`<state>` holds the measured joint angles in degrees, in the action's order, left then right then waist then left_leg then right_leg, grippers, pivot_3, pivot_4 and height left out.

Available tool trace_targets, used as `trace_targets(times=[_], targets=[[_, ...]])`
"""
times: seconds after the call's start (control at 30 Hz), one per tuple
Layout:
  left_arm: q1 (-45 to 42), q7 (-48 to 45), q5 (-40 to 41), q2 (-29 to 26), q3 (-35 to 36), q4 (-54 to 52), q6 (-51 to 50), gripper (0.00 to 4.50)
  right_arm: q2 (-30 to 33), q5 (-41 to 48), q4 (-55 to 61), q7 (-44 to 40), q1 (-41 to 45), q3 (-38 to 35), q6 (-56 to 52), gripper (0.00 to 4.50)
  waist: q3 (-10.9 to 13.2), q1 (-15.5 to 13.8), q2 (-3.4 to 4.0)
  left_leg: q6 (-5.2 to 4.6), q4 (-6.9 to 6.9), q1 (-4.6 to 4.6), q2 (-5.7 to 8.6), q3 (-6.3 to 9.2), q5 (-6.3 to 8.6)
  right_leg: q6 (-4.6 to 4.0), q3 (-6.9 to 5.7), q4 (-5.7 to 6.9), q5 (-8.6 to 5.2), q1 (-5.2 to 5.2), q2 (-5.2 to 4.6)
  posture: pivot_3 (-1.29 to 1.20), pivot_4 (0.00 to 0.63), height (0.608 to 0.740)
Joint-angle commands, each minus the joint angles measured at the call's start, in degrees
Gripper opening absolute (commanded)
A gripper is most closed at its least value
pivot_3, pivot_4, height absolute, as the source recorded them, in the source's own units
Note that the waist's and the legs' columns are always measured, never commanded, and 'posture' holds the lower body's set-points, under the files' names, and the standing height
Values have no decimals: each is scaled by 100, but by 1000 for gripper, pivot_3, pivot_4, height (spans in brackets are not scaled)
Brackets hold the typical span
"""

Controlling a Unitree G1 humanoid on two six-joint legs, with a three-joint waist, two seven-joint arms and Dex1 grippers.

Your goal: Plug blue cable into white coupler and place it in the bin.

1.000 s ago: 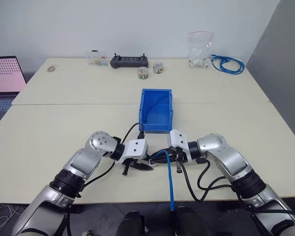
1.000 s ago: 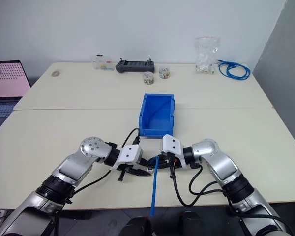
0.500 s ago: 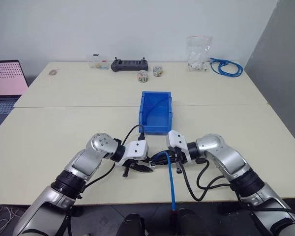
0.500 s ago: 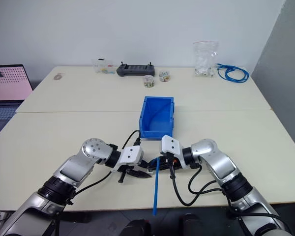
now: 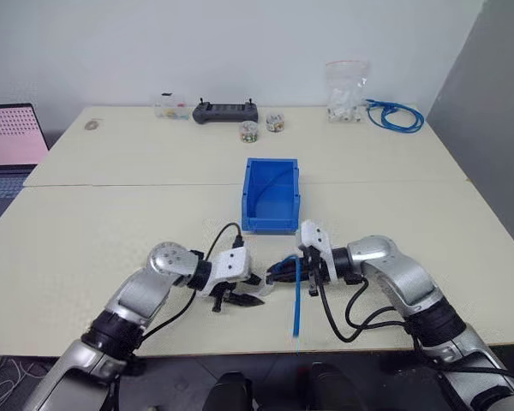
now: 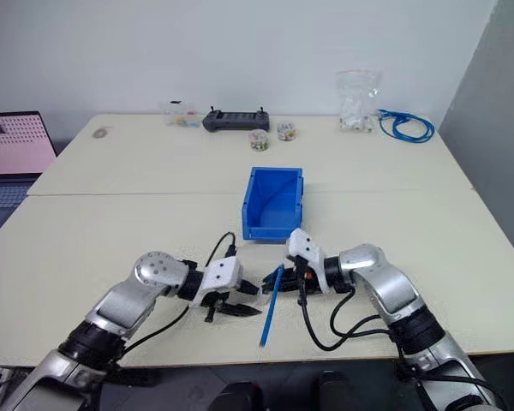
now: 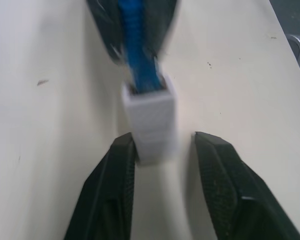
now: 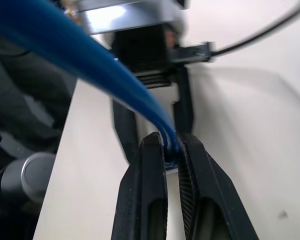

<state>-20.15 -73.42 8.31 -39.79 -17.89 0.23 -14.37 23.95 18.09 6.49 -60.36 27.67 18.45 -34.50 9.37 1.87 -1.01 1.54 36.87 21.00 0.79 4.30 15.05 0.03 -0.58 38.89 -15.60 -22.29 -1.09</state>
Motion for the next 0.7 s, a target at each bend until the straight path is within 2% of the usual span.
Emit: trace_targets(times=[0.03,0.2,0.3,0.43,0.6,0.7], targets=[[382,255,804,-307,982,-1005,-821,2797,52,508,1020,414,-79,-609,-530,36,14,-6,0,0,0,2,-2,0,0,0,1,1,0,-2,1,0,150,740],[652,731,1489,-552,1853,-1951,-1772,3803,192,1001,1575,776,110,-1197,-1191,36,58,-20,-7,3,0,5,-4,3,1,0,-3,-5,-1,-1,-1,0,150,740],[520,1968,1358,-124,2446,-2244,-1982,4442,253,1209,1158,900,1008,-1536,-1487,36,118,-17,-1,3,5,5,-3,0,1,2,-2,-5,0,0,-2,0,150,740],[501,2889,1212,97,2663,-2521,-2419,4500,210,1083,177,842,1971,-1454,-1418,36,127,-5,-10,4,-3,3,-4,-1,1,7,-3,-7,4,-1,1,0,150,740],[630,3155,1076,46,2454,-2731,-2314,4500,-44,325,-1756,712,3102,-905,-722,36,129,-1,-8,7,-11,8,-5,-9,3,-5,3,-6,4,-9,0,0,150,740],[615,3259,1014,106,2270,-2795,-2230,4500,-302,-299,-3416,537,3856,-476,0,36,131,-5,-8,10,-8,14,-2,-15,4,-27,8,-5,18,-17,-4,0,150,740]])
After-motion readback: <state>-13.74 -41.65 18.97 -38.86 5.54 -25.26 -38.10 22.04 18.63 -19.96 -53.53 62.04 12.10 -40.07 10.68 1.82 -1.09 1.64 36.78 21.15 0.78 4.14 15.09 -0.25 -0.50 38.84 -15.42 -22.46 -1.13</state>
